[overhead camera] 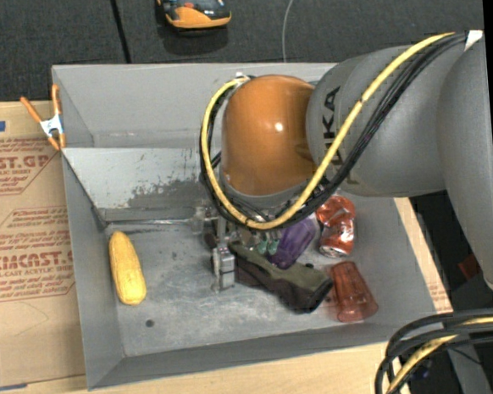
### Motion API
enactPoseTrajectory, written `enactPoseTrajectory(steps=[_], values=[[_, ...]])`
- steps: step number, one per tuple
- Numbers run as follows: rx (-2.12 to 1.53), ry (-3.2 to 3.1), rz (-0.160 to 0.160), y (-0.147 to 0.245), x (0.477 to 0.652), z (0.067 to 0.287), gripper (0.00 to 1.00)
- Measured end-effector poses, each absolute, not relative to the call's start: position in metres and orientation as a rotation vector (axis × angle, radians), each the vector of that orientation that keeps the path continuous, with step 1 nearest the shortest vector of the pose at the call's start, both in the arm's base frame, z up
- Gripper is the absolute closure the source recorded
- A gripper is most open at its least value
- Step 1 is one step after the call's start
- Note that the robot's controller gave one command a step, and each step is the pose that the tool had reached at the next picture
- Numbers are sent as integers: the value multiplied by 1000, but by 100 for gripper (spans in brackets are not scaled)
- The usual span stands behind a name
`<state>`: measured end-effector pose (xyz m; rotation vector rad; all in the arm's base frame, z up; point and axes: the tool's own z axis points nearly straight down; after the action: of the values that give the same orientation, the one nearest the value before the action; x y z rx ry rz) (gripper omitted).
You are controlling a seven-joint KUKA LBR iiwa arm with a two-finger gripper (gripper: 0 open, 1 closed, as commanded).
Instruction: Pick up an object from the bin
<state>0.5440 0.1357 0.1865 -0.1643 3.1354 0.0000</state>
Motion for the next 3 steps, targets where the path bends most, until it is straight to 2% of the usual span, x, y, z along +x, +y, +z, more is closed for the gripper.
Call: enactPoseTrajectory(steps=[1,2,3], values=[[-263,3136,-1,132,550,215,0],[-658,3052,0,115,564,201,0],[-578,3083,2,80,554,138,0]])
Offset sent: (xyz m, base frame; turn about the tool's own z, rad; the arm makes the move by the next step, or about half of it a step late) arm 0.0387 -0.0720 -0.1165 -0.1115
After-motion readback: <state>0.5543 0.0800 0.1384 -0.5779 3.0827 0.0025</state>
